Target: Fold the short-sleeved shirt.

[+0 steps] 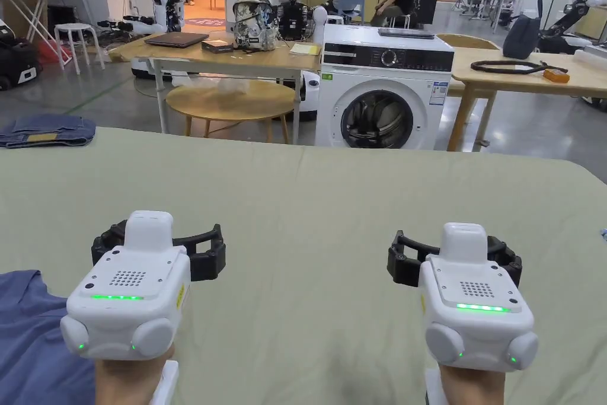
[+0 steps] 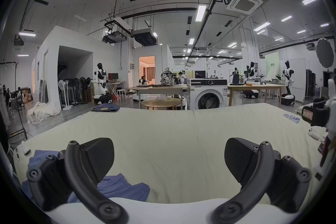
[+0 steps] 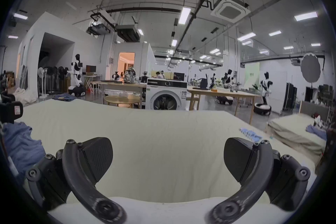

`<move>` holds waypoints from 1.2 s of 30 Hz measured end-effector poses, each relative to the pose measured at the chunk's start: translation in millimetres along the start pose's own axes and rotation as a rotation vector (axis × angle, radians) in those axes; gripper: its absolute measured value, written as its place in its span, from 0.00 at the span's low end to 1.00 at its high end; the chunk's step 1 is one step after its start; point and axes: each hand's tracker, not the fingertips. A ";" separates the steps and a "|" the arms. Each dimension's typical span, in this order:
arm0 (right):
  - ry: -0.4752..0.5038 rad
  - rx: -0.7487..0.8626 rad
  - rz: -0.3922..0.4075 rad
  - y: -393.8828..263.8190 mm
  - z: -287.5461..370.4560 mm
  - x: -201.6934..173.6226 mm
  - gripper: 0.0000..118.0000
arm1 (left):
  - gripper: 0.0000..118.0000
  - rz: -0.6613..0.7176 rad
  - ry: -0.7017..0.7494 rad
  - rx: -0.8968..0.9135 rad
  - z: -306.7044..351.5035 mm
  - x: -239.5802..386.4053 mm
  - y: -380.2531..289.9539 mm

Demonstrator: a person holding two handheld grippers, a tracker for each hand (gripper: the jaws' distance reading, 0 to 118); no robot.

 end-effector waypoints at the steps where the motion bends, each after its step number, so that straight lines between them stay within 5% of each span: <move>1: 0.010 -0.016 -0.076 3.1 3.4 3.8 1.00 | 1.00 0.042 -0.009 -0.012 0.6 -2.5 0.4; 6: 0.032 -0.068 -0.567 4.8 -0.9 35.7 1.00 | 0.98 0.425 -0.062 -0.013 -4.3 -33.3 -3.5; 7: 0.018 -0.068 -0.609 5.8 -0.8 39.0 1.00 | 0.98 0.490 -0.059 -0.011 -4.6 -37.6 -3.1; 9: -0.003 -0.054 -0.529 12.1 1.4 37.4 1.00 | 0.98 0.453 -0.052 -0.013 -8.0 -40.5 0.5; 12: 0.010 0.012 -0.026 21.0 -4.6 13.1 1.00 | 0.97 -0.018 0.041 -0.026 -11.2 -19.4 13.1; 14: 0.004 0.055 0.430 18.1 -7.5 -8.8 1.00 | 0.97 -0.433 0.104 -0.018 -19.1 -0.1 8.9; 16: -0.013 0.128 0.768 7.0 -7.6 -24.2 1.00 | 0.97 -0.743 0.139 -0.002 -22.1 10.0 1.2; 19: -0.016 0.234 1.053 -6.2 -5.9 -29.9 1.00 | 0.97 -0.996 0.143 0.007 -19.6 17.3 -6.2; 23: -0.054 0.293 1.182 -16.4 -2.3 -33.1 1.00 | 0.97 -1.049 0.141 0.017 -14.2 18.1 -8.2; 25: -0.050 0.280 1.115 -16.5 -0.1 -33.0 1.00 | 0.97 -0.935 0.125 0.003 -10.7 17.2 -3.5; 27: -0.020 0.217 0.931 -11.7 0.8 -33.1 1.00 | 0.97 -0.721 0.087 -0.022 -8.4 14.0 1.2; 32: -0.002 0.023 0.291 3.7 -3.6 -14.5 1.00 | 0.97 -0.148 0.021 -0.014 -2.5 -1.1 6.8; 36: -0.005 -0.010 -0.013 5.2 -3.3 1.0 1.00 | 0.97 0.084 -0.014 0.009 -3.3 -8.6 5.1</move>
